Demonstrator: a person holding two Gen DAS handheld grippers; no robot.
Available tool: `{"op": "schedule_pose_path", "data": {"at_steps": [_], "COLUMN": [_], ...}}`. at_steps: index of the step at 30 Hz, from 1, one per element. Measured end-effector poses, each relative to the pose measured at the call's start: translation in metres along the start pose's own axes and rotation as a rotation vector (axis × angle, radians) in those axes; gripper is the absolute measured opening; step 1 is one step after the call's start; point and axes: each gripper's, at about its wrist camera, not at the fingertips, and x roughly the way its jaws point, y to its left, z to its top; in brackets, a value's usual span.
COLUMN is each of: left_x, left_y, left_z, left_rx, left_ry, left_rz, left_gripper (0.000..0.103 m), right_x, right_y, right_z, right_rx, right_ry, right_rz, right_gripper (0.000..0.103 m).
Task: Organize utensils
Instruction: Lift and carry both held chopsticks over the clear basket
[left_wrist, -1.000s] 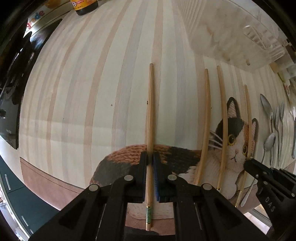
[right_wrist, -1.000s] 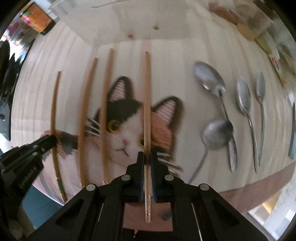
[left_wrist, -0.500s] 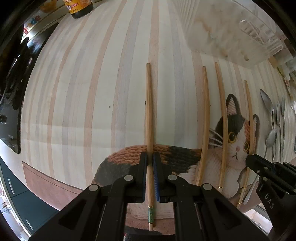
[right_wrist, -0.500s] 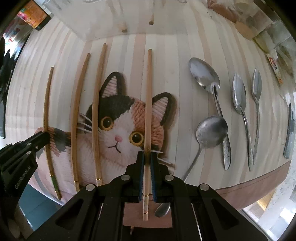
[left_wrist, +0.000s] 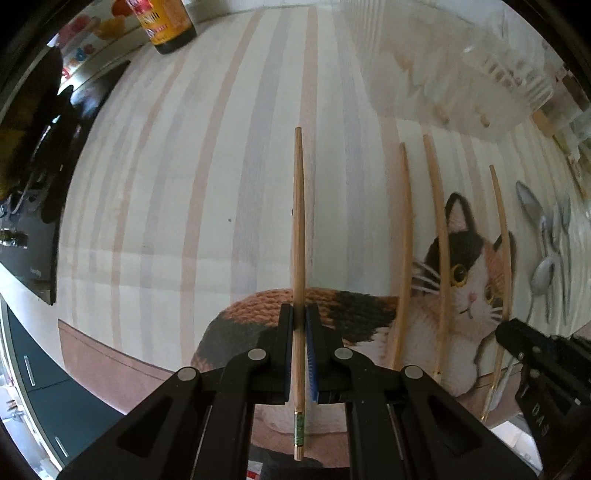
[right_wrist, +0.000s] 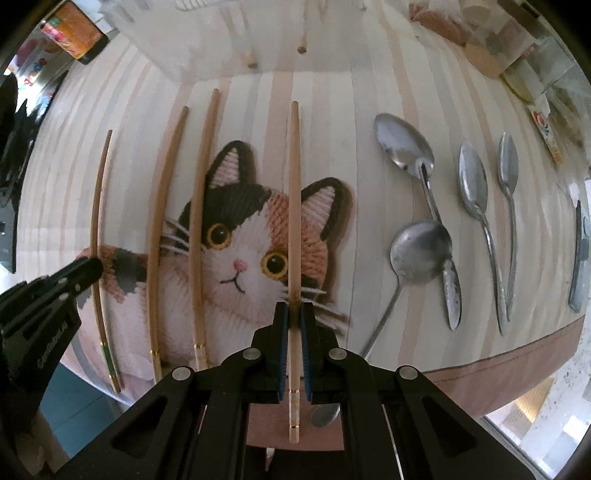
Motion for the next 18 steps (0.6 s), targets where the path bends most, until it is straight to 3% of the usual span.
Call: {"op": "schedule_pose_path", "data": {"at_steps": [10, 18], "left_x": [-0.070, -0.141], "left_y": [0.006, 0.007], "left_z": [-0.003, 0.020], "left_rx": [-0.035, -0.045], "left_ry": [-0.120, -0.249], "left_rz": [-0.029, -0.068], "left_gripper": [0.004, 0.004], "right_x": [-0.057, -0.118], "right_y": [0.000, -0.010], "right_z": [-0.013, -0.007], "right_rx": [-0.022, -0.023], "right_ry": [-0.097, -0.204], "right_rz": [0.064, 0.133], "right_gripper": [0.007, 0.007]}}
